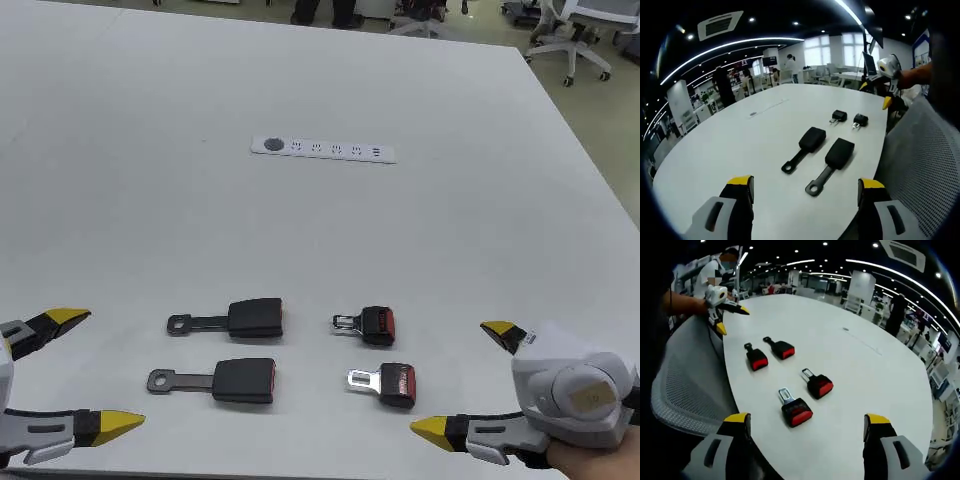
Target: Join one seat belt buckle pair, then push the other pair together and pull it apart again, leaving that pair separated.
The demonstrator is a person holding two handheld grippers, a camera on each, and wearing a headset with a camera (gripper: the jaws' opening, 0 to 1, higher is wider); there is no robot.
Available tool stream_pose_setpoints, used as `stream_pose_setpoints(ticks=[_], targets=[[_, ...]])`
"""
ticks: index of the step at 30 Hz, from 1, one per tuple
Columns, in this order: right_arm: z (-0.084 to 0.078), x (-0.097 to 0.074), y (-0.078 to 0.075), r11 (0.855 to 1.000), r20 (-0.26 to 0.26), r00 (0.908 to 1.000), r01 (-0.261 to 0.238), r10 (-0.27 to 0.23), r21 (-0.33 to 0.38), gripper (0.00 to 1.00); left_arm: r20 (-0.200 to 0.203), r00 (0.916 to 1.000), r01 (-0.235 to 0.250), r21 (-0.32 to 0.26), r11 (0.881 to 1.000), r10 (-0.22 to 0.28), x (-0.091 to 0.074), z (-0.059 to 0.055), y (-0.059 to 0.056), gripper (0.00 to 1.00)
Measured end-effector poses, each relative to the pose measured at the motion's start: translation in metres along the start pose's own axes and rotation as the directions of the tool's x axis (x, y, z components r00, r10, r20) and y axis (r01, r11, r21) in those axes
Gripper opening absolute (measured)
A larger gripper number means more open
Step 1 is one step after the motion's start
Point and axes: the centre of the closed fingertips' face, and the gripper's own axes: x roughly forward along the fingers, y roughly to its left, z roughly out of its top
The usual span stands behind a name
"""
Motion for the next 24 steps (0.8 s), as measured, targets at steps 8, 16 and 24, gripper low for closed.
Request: stream_pose_setpoints(ticks=[8,16,24], targets=[[0.0050,0.0008,-0.0008,1.000,0.008,0.9999,0.007,-0.007,-0.010,0.93,0.004,1.0000,-0.002,0.000,1.000,0.002,0.0001,0.0003,0.0004,0.85],[0.0039,0.0007,0.0016,1.000,0.008,1.0000,0.004,-0.004,-0.008,0.93,0.006,0.9999,-0.010,0.003,1.000,0.010,-0.0006,0.0013,0.0008,0.85],[0.0022,-0.0004,0.0046,1.000,0.009,1.0000,0.002,-0.002,0.003,0.93,-0.005,1.0000,-0.002,0.007,1.000,0.002,0.0002,0.0005,-0.0015,0.84]])
